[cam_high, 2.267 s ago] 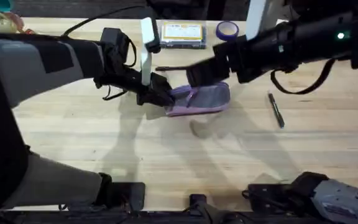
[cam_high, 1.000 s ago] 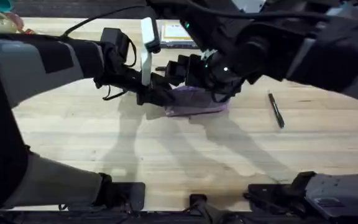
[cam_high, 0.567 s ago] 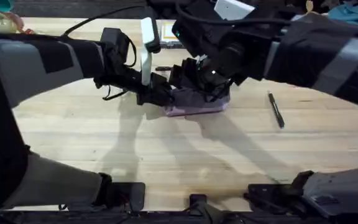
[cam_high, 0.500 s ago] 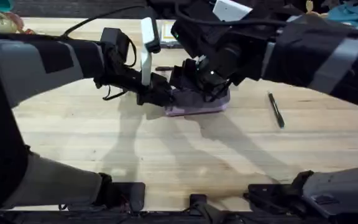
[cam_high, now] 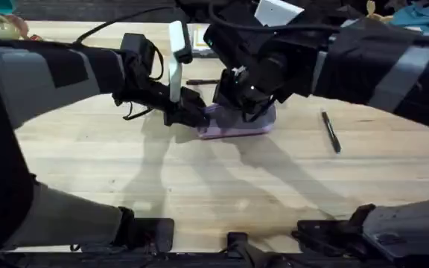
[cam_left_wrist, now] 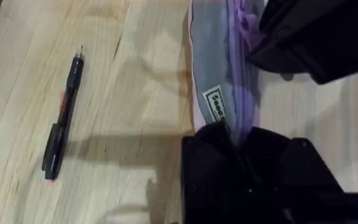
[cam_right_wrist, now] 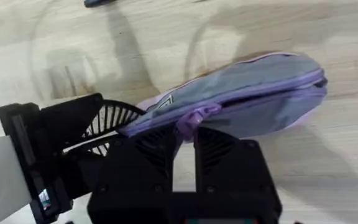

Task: Unzip the bag, pick up the pens from the table one at a time and place them inside, then zip the bag closed.

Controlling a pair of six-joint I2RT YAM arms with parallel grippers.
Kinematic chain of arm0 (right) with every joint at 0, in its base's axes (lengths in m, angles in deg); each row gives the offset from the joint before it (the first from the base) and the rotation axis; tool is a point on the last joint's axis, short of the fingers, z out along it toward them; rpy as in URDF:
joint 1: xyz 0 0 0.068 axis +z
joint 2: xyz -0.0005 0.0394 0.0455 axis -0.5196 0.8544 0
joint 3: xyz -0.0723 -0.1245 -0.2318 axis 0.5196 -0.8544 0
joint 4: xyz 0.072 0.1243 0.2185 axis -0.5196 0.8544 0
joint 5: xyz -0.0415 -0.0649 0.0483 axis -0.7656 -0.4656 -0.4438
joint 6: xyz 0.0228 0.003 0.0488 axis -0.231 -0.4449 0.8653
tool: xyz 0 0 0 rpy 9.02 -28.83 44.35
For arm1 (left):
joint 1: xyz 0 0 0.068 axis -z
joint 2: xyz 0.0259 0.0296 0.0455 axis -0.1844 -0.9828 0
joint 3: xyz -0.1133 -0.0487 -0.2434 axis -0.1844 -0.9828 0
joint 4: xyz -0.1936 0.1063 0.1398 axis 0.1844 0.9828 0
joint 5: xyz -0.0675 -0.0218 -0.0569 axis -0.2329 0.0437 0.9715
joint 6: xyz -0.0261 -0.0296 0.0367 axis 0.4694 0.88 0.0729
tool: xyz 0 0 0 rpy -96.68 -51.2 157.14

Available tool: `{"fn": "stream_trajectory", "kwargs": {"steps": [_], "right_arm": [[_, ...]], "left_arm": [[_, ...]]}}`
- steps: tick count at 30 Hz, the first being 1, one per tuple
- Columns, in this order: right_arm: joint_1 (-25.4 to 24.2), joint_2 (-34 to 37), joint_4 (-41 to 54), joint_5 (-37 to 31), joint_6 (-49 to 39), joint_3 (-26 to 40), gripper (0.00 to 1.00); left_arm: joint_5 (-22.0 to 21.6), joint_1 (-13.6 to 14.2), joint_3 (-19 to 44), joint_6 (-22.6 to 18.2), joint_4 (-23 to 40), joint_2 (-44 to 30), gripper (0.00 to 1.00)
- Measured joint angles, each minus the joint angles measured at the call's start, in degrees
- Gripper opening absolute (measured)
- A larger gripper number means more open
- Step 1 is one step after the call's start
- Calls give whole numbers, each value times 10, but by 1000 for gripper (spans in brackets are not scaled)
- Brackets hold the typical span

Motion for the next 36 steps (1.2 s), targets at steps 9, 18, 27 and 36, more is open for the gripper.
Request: {"fn": "stream_trajectory", "kwargs": {"steps": [9, 18, 27, 36], "right_arm": [[0, 0, 2, -1, 0, 0, 36], [-3, 0, 3, 26, -1, 0, 34], [-3, 0, -89, 145, -54, 0, 32], [12, 0, -115, 189, -105, 0, 32]], "left_arm": [[0, 0, 0, 0, 0, 0, 44], [0, 0, 0, 0, 0, 0, 44], [0, 0, 0, 0, 0, 0, 46], [0, -2, 0, 0, 1, 0, 48]]}}
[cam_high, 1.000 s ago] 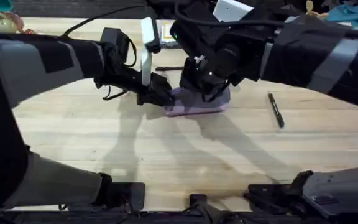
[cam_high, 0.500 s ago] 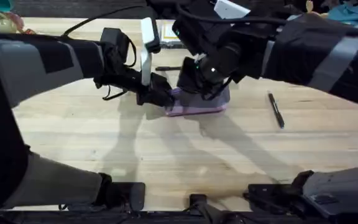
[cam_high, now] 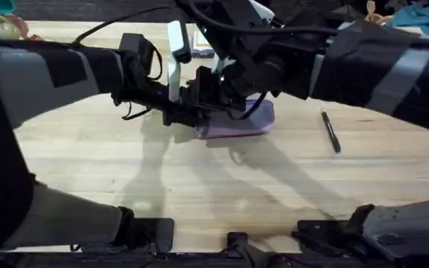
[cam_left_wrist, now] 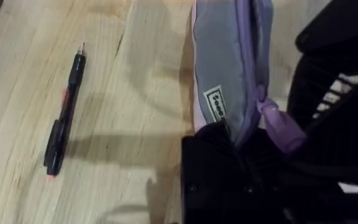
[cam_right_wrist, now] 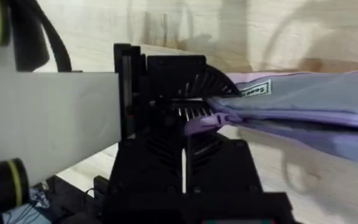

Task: Unzip the bag, pick up the pens from the table one at a time and place them inside, then zip the bag closed.

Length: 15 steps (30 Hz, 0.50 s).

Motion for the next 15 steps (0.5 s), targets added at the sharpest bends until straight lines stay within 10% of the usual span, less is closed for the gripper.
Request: {"fn": "stream_trajectory", "kwargs": {"steps": [5, 9, 10, 15], "right_arm": [[-2, 0, 1, 8, -44, 0, 35], [-15, -5, 24, 6, -94, 0, 534], [-26, -24, 48, 2, -127, 0, 844], [-23, -104, 126, 1, -230, 0, 996]], "left_arm": [[0, 0, 0, 0, 0, 0, 48], [4, -4, 0, -5, 1, 0, 48], [3, -4, 0, -4, 0, 0, 48], [2, -3, 0, -4, -1, 0, 49]]}}
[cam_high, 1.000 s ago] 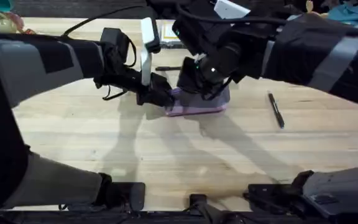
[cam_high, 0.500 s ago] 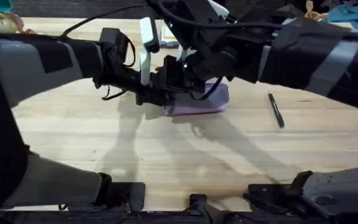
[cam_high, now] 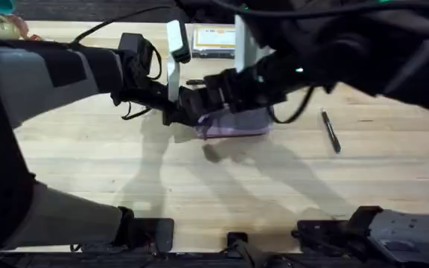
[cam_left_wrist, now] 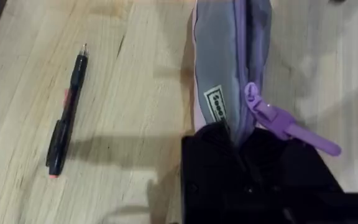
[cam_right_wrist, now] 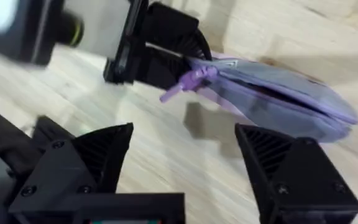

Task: Unzip the bag, pick up the pens from the table one at a time and place them inside, then zip the bag closed.

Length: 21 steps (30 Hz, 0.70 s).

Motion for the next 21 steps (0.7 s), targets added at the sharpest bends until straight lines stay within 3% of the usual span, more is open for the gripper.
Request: {"fn": "stream_trajectory", "kwargs": {"steps": [7, 9, 13, 14, 21], "right_arm": [[0, -46, 55, -35, -105, 0, 997], [0, -58, 61, -41, -145, 0, 997], [0, -81, 62, -46, -215, 0, 996], [0, -86, 62, -46, -232, 0, 996], [-1, -93, 101, -45, -332, 16, 995]], "left_arm": [[0, 0, 0, 0, 0, 0, 67], [0, 0, 0, 0, -2, 0, 228], [3, 0, 0, 0, -4, 0, 858], [3, 0, 0, 2, -4, 0, 952], [4, 0, 0, 2, -3, 0, 992]]}}
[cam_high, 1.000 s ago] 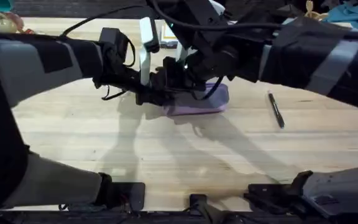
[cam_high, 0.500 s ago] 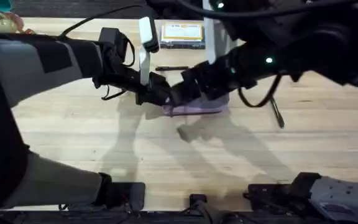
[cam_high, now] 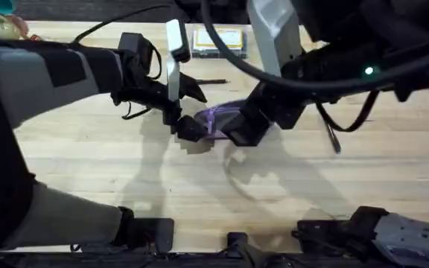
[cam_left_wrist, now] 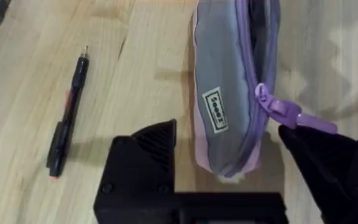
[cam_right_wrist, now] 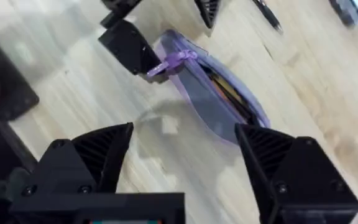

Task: Unzip the bag, pick up the pens from the table one at a time and place them inside, then zip the bag closed.

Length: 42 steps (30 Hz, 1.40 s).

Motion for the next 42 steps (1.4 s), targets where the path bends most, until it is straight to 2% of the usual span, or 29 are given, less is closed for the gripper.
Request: {"fn": "stream_trajectory", "kwargs": {"steps": [4, 7, 12, 15, 21, 28, 37, 39, 42], "right_arm": [[-17, 0, 27, 36, -55, 26, 995], [-48, 0, 47, 66, -87, 50, 995], [-112, 1, 93, 109, -143, 76, 992], [-145, 7, 120, 122, -183, 79, 994], [-187, 33, 102, 113, -313, 79, 996], [-191, 34, 76, 96, -465, 79, 996], [-179, 35, 76, 106, -509, 79, 982], [-179, 35, 76, 110, -514, 79, 791], [-179, 39, 77, 123, -516, 79, 361]], "left_arm": [[0, 0, 1, 0, 26, 1, 992], [0, -4, 2, 0, 61, 19, 992], [-4, -30, 14, 0, 125, 101, 992], [-25, -48, 21, 0, 163, 156, 992], [-63, -62, 21, 0, 203, 226, 992], [-96, -62, 21, 0, 208, 272, 992], [-106, -62, 21, 0, 210, 276, 992], [-106, -62, 21, 0, 210, 276, 992], [-106, -62, 21, 0, 210, 276, 993]]}}
